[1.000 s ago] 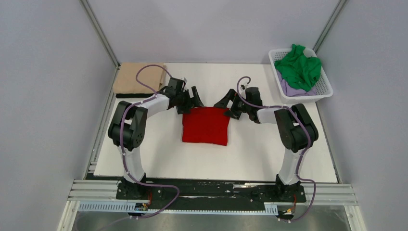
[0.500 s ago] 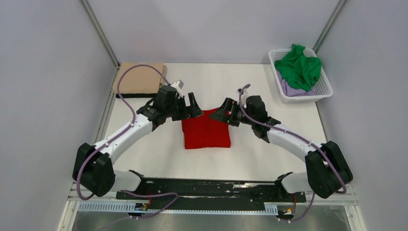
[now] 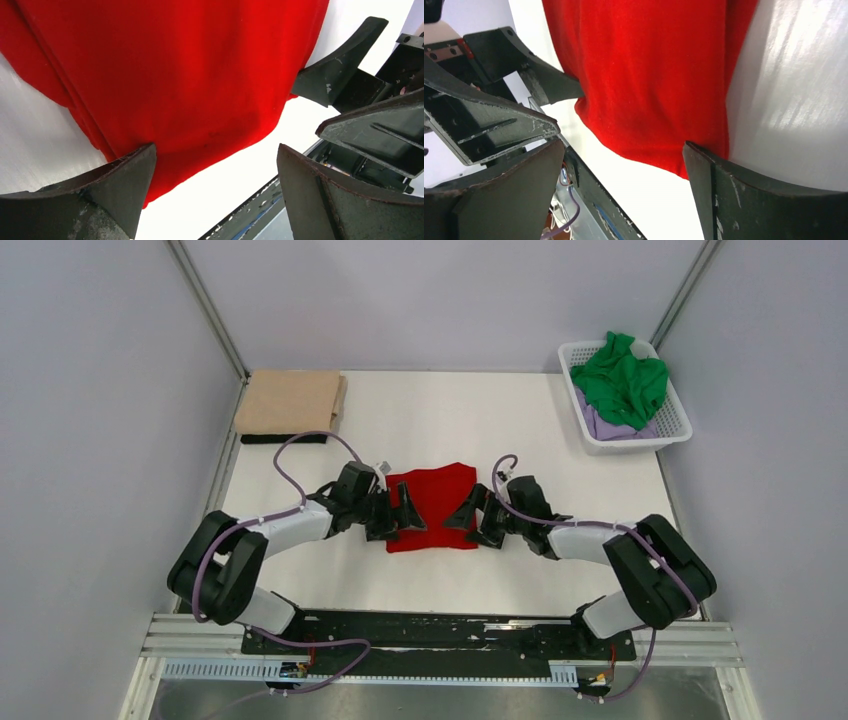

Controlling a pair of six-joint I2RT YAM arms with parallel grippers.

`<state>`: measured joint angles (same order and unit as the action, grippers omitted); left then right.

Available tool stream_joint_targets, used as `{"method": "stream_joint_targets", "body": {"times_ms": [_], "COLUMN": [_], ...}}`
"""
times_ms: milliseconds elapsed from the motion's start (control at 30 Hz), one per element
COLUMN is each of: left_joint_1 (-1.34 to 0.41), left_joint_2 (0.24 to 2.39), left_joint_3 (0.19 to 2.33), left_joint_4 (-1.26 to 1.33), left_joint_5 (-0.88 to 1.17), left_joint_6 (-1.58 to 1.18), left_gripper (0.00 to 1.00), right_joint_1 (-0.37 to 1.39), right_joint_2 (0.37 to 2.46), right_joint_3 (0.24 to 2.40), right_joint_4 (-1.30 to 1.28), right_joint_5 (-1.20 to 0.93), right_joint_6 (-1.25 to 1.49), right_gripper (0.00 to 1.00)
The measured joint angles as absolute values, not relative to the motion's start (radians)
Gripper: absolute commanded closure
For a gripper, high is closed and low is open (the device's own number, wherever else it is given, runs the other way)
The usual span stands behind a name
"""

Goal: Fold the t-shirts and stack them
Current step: Fold the long partially folded tshirt into a neat square

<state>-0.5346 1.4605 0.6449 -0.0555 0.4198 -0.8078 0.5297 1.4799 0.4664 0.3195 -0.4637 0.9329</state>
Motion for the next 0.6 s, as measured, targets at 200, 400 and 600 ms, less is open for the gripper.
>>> {"method": "stream_joint_targets", "body": {"times_ms": [200, 400, 600], "left_joint_1": [-0.542, -0.550, -0.543], "left_joint_2": [1.451, 1.391, 1.254], "left_joint_3": [0.645, 0.641, 0.649], "left_joint_4": [-0.075, -0.165, -0.332], "left_joint_5": [0.360, 0.276, 0.206], "left_joint_6": [-0.828, -0.820, -0.767], "left_gripper": [0.00, 0.00, 0.00], "right_joint_1": [0.526, 0.523, 0.530], "right_joint_2": [1.458, 1.338, 1.049], "right_joint_3": [0.456, 0.411, 0.391], "right_joint_4": [0.310, 0.234, 0.083], "right_joint_5": [-0.400, -0.306, -0.206], "right_joint_6": [0.962, 0.933, 0.819], "right_gripper": [0.00, 0.00, 0.00]}}
